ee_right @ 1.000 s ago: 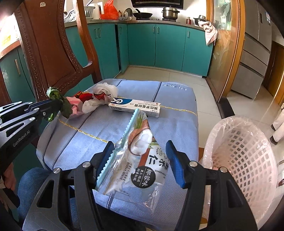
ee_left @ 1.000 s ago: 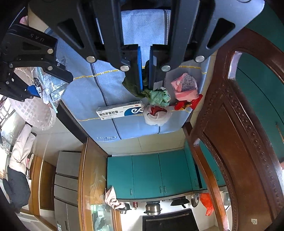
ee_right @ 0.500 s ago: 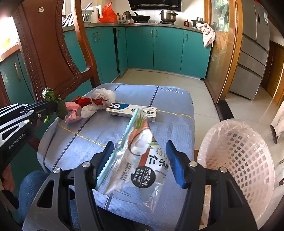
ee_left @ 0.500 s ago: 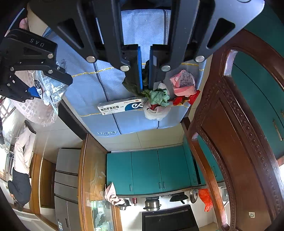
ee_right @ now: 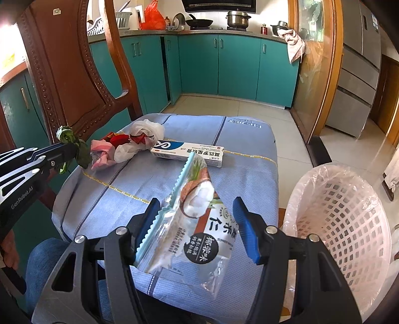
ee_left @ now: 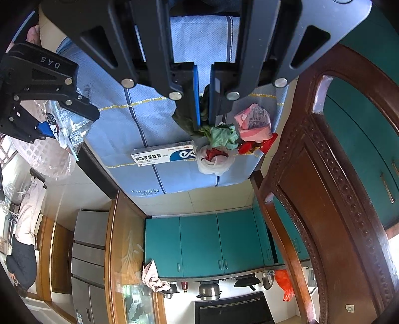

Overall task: Collect trash
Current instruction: 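Carry the snack bag and leaves over the basket and open both tools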

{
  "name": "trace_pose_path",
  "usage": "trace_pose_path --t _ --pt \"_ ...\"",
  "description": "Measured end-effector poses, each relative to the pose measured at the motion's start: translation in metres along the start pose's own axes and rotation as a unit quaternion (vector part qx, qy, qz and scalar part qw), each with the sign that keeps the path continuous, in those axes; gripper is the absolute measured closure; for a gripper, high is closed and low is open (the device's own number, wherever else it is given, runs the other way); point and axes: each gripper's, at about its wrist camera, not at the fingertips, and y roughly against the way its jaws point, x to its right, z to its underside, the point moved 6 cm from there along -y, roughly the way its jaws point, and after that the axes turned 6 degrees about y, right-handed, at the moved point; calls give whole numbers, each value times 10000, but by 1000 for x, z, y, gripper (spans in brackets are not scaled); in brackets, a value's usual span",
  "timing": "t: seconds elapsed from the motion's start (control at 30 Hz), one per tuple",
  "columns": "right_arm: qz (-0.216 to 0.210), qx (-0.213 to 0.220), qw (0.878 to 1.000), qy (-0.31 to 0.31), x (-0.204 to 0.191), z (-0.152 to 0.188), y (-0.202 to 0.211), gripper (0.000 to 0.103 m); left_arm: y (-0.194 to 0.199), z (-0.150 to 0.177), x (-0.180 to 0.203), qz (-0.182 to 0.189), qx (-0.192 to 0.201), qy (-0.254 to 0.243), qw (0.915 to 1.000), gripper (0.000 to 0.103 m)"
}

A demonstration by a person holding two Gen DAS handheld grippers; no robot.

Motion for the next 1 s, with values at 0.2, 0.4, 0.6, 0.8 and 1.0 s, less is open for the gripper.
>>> trace_pose_path --t 0.2,0.4,0.6,0.8,1.0 --pt "-71 -26 10000 4 0 5 -3 43 -3 2 3 -27 -54 -1 10000 95" --pt "47 242 9997 -94 20 -5 16 43 -2 -3 16 30 -35 -75 10000 95" --pt "537 534 9961 -444 85 -5 53 43 1 -18 77 668 -15 -326 9972 95" --pt "1160 468 9851 -1179 172 39 91 43 -9 -15 174 1955 -337 -718 9775 96" --pt "1481 301 9750 -1630 217 80 109 43 -23 -7 251 2969 -719 -1292 9434 95"
